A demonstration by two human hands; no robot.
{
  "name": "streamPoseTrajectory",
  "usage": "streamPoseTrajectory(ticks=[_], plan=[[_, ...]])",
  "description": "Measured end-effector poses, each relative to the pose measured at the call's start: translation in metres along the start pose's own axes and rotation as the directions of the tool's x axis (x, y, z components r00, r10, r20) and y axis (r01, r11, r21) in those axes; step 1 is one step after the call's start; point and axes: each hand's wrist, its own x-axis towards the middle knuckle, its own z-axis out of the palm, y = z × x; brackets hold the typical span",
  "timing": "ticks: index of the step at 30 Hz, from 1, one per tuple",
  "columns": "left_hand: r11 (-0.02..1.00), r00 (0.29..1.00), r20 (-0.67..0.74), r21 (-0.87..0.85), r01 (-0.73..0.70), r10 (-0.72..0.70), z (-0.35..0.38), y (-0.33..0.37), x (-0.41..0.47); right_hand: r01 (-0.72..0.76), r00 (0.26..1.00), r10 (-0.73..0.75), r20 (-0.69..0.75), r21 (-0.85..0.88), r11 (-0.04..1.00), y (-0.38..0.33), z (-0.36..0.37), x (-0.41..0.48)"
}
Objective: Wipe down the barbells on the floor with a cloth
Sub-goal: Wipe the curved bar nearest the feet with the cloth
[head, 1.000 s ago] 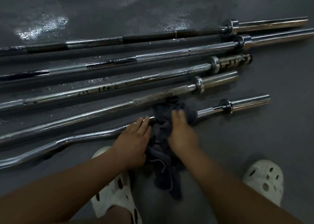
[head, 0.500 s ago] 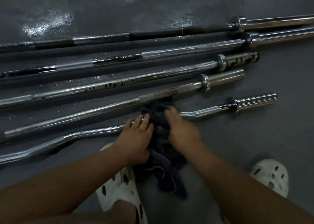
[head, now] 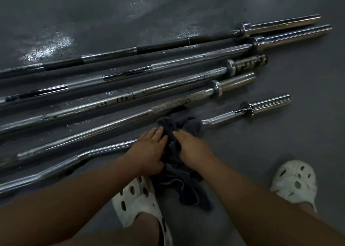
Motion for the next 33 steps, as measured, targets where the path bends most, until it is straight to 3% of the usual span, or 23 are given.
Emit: streamPoseTrajectory(ticks=[5, 9, 15, 20, 23, 28, 33], plan=[[1.0, 0.999, -0.038, 0.011, 0.004, -0.003, -0.018, -0.003, -0.032, -0.091, 0.953, 0.186, -0.238, 0.36, 0.928, -0.002, -0.01, -0.031], [0.999, 0.998, -0.065, 0.053, 0.005, -0.001, -0.04, -0.001, -0.067, -0.052, 0.925, 0.226, -0.304, 0.488, 0.871, -0.03, -0.033, -0.063], [0.992, 0.989, -0.141, 0.127, -0.022, 0.04, -0.086, 0.008, -0.131, 0.053, 0.9, 0.132, -0.416, 0.404, 0.913, -0.067, -0.066, -0.125], [0.977, 0.985, -0.147, 0.203, -0.064, 0.095, -0.107, -0.027, -0.186, 0.065, 0.865, 0.078, -0.496, 0.265, 0.962, -0.08, -0.076, -0.156], [0.967, 0.956, -0.237, 0.228, -0.116, 0.171, -0.101, -0.048, -0.19, 0.056, 0.85, 0.074, -0.522, 0.23, 0.972, -0.081, -0.069, -0.149], [0.983, 0.972, -0.157, 0.083, -0.162, 0.174, -0.07, -0.074, -0.158, -0.028, 0.829, 0.201, -0.523, 0.319, 0.947, -0.071, -0.045, -0.095], [0.981, 0.962, -0.197, -0.008, -0.194, 0.189, -0.026, -0.102, -0.117, -0.084, 0.853, 0.295, -0.43, 0.445, 0.892, -0.051, -0.028, -0.03]])
